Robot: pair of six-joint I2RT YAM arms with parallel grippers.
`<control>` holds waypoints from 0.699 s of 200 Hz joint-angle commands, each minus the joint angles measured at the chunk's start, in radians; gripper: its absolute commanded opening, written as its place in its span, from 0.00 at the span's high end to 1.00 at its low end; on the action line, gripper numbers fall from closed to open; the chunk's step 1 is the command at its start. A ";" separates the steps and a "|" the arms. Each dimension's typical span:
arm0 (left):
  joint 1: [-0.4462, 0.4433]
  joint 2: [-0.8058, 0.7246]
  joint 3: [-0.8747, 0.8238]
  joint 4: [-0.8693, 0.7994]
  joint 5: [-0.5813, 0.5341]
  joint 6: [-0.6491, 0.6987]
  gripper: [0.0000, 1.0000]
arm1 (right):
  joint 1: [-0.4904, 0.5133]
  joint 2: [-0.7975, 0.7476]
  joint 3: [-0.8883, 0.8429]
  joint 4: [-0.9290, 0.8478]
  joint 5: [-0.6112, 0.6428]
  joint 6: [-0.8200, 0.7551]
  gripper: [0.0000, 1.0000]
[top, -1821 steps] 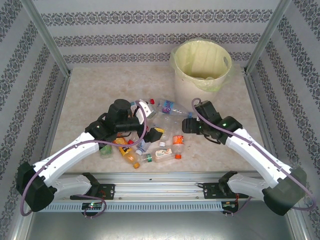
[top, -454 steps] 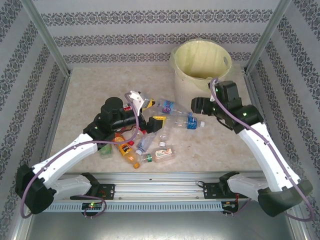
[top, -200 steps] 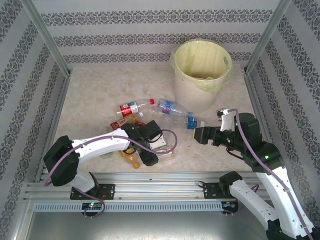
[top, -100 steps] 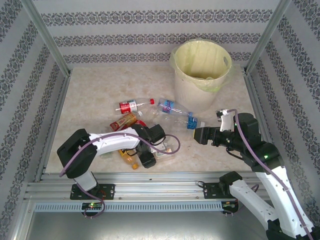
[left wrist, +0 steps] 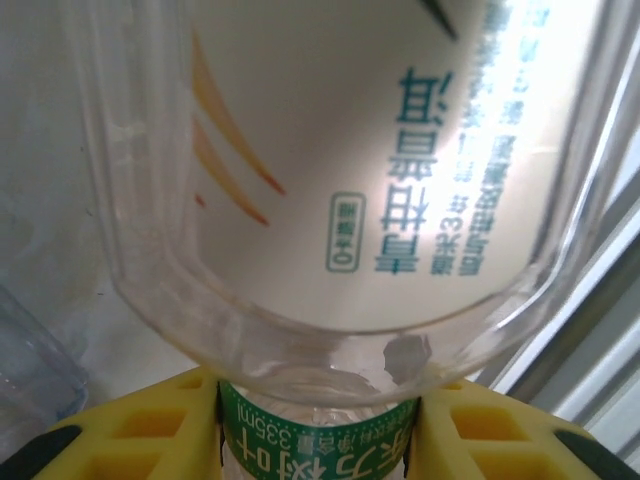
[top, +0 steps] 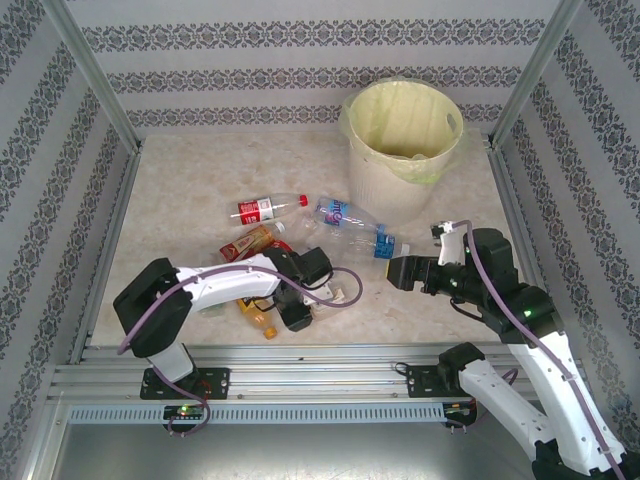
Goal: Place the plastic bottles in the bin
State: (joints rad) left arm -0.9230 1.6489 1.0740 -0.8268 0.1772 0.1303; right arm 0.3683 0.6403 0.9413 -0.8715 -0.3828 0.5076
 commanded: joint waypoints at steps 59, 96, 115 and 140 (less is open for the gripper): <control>-0.007 -0.220 0.015 0.269 0.226 -0.256 0.63 | -0.038 -0.042 -0.148 0.254 -0.025 0.330 0.08; -0.006 -0.244 -0.034 0.534 0.263 -0.440 0.63 | -0.008 -0.027 -0.185 0.346 0.029 0.401 0.02; -0.008 -0.236 -0.037 0.590 0.266 -0.487 0.63 | 0.013 -0.008 -0.199 0.395 0.039 0.421 0.02; -0.009 -0.228 -0.032 0.609 0.274 -0.499 0.63 | 0.039 0.022 -0.209 0.440 0.068 0.434 0.02</control>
State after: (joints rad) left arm -0.9230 1.4223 1.0454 -0.3309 0.4187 -0.2939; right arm 0.3847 0.6411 0.7544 -0.5262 -0.3569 0.8967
